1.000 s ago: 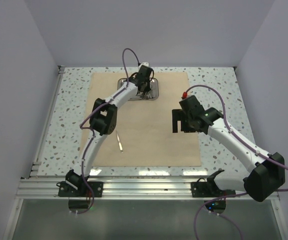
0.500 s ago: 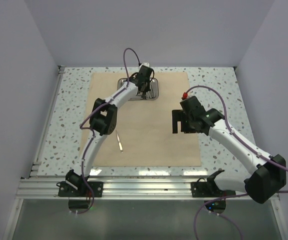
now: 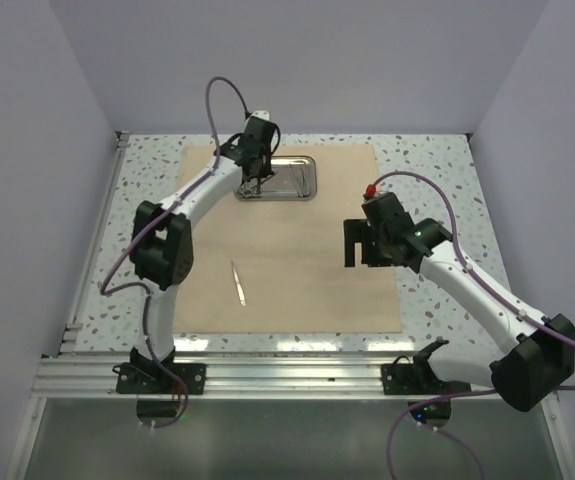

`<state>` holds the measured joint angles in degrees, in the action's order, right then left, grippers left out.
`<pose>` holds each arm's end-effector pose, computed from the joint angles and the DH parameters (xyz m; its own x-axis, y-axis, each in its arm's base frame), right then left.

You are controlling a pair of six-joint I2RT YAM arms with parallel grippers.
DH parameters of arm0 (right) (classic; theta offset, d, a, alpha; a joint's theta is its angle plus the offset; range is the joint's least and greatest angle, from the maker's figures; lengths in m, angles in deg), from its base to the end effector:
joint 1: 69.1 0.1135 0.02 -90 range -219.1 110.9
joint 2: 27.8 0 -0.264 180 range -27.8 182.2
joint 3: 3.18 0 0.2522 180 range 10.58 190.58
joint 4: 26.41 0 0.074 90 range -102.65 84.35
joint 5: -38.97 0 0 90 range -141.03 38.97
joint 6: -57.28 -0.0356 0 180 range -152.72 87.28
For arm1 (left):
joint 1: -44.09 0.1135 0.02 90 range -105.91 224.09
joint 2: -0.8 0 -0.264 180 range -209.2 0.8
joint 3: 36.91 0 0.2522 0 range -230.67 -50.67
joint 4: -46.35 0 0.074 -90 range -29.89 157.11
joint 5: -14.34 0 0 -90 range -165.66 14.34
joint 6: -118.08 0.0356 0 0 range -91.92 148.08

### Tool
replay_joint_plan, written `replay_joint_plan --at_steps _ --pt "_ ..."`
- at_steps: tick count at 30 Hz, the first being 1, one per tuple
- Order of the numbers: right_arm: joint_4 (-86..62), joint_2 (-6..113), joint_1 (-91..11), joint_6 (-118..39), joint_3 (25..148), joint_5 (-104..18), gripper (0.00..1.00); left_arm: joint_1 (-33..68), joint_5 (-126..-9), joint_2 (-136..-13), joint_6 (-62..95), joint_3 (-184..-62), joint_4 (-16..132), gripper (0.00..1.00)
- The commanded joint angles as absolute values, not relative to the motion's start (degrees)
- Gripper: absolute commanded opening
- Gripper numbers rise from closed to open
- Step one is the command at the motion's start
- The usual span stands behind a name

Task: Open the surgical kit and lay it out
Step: Pick up the medical item from the container, then place the medical item in the surgical kit, then pick up the medical item from the container.

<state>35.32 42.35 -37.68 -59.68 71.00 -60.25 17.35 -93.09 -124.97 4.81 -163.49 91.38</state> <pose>0.2080 0.1204 0.2873 -0.8431 0.0094 -0.5377 -0.0665 0.9904 0.1215 0.4548 -0.2172 0.2560 -0.6660 -0.0865 -0.7409 -0.0278 0.9954 -0.0912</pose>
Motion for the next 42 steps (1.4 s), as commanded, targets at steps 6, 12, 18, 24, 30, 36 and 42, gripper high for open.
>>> replay_joint_plan --at_steps 6,12,18,24,30,36,42 --pt "33.0 40.7 -37.9 -59.3 70.2 -58.3 0.92 16.7 -96.3 -92.5 -0.1 -122.6 86.6 0.0" --pt "31.8 40.8 -37.9 -59.3 69.0 -57.5 0.91 16.4 -96.1 -78.2 -5.0 -104.4 86.8 0.0" --pt "31.7 40.4 -37.9 -60.1 68.3 -57.4 0.91 16.0 -94.9 -75.4 -7.3 -95.0 85.4 0.0" --pt "33.0 37.9 -37.9 -61.0 66.8 -58.2 0.91 15.4 -93.9 -77.0 -8.0 -93.6 84.9 0.22" --pt "33.8 34.6 -37.8 -62.2 64.3 -60.2 0.91 15.2 -94.2 -77.5 -6.8 -99.8 87.5 0.45" --pt "33.9 32.6 -37.9 -63.3 62.3 -61.0 0.91 15.2 -95.3 -85.5 -2.7 -114.2 87.6 0.46" --pt "34.7 32.6 -37.9 -63.7 63.3 -61.8 0.91 15.2 -93.3 -103.7 -1.0 -134.6 87.7 0.4"
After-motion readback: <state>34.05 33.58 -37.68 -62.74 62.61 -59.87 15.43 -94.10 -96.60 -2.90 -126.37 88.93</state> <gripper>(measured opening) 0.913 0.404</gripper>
